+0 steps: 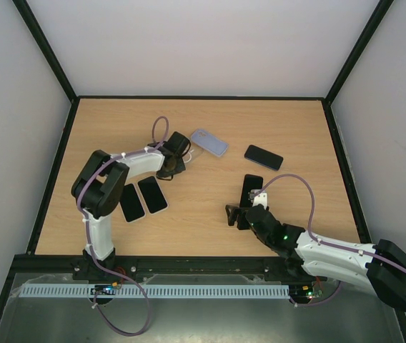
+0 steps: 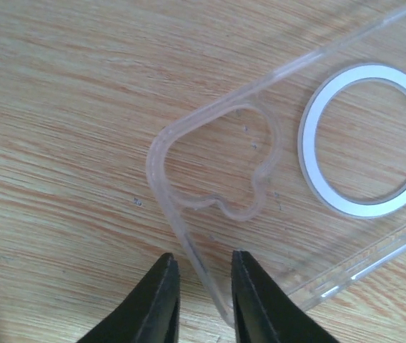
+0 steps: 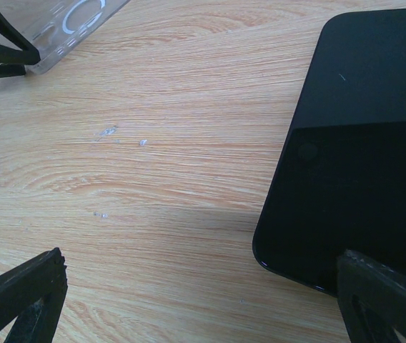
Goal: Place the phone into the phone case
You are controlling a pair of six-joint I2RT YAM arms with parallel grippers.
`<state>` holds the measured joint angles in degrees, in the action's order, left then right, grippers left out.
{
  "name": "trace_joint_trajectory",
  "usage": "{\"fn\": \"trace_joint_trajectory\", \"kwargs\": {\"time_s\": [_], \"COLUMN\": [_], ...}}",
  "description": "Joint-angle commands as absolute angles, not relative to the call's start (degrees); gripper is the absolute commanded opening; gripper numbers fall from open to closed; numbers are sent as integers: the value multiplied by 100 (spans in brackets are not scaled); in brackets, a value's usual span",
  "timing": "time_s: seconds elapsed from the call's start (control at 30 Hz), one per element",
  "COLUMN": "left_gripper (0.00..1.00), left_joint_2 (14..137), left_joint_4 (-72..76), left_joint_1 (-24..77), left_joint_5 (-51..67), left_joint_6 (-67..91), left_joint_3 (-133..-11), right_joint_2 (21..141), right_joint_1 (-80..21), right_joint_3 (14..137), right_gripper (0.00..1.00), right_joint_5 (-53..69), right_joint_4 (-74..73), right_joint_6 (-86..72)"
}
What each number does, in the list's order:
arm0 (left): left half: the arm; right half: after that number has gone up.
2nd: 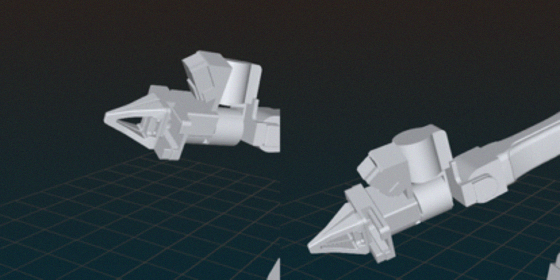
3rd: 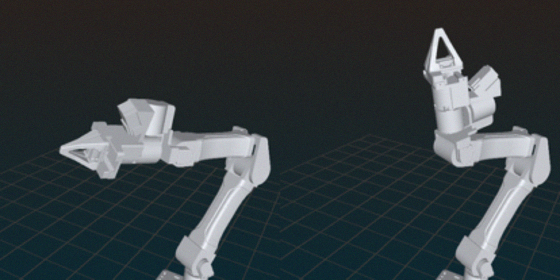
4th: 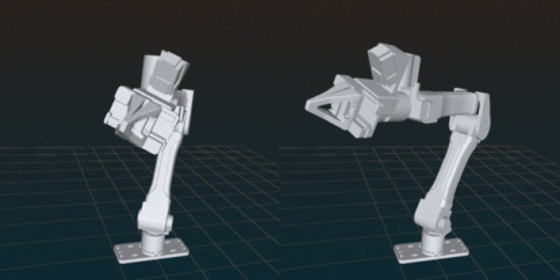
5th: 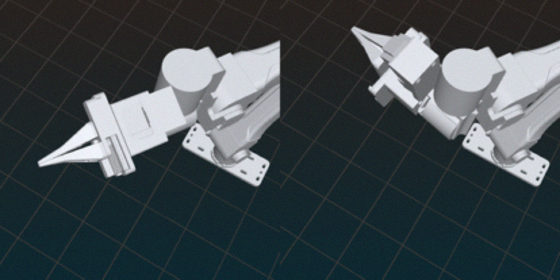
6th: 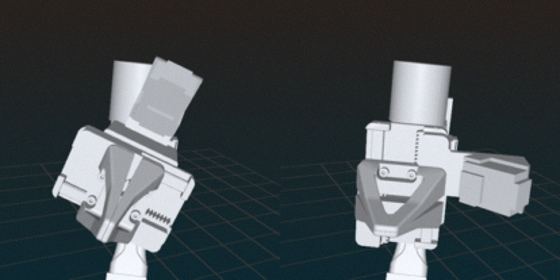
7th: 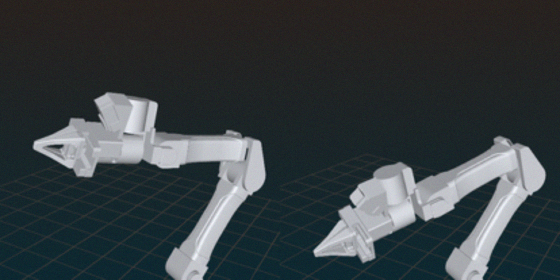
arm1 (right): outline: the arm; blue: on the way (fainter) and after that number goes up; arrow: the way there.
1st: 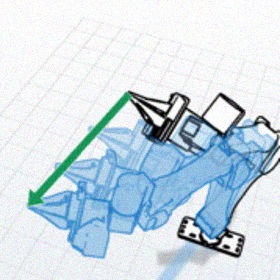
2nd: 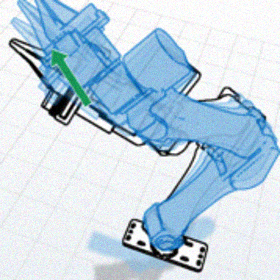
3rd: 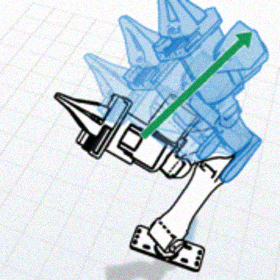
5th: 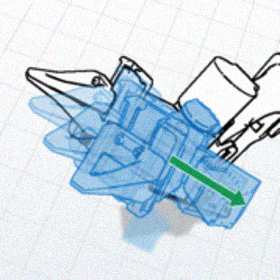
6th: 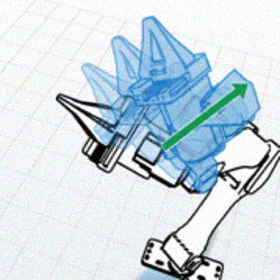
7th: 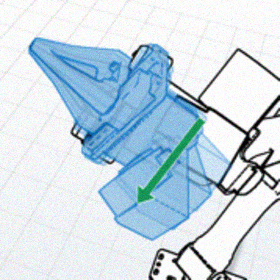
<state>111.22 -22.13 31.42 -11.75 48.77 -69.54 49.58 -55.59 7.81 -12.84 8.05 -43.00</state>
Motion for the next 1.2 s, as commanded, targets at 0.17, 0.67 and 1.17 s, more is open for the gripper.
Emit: {"fn": "trace_joint_trajectory", "kwargs": {"time_s": [0.17,0.67,1.17], "left_gripper": [14,3,3], "left_joint_2": [10843,9872,10111], "left_joint_4": [-2238,-2244,-2241], "left_joint_1": [3102,4051,5374], "left_joint_5": [-1158,-1774,-2323], "left_joint_6": [4598,3117,1308], "left_joint_3": [-6225,-5452,-5527], "right_joint_2": [4932,4679,4072], "right_joint_1": [-5573,-5577,-5576], "right_joint_3": [726,649,585], "right_gripper": [99,99,98], "right_joint_5": [-1484,-1486,-1554], "right_joint_4": [869,869,677], "right_joint_6": [-4393,-4381,-4357]}}
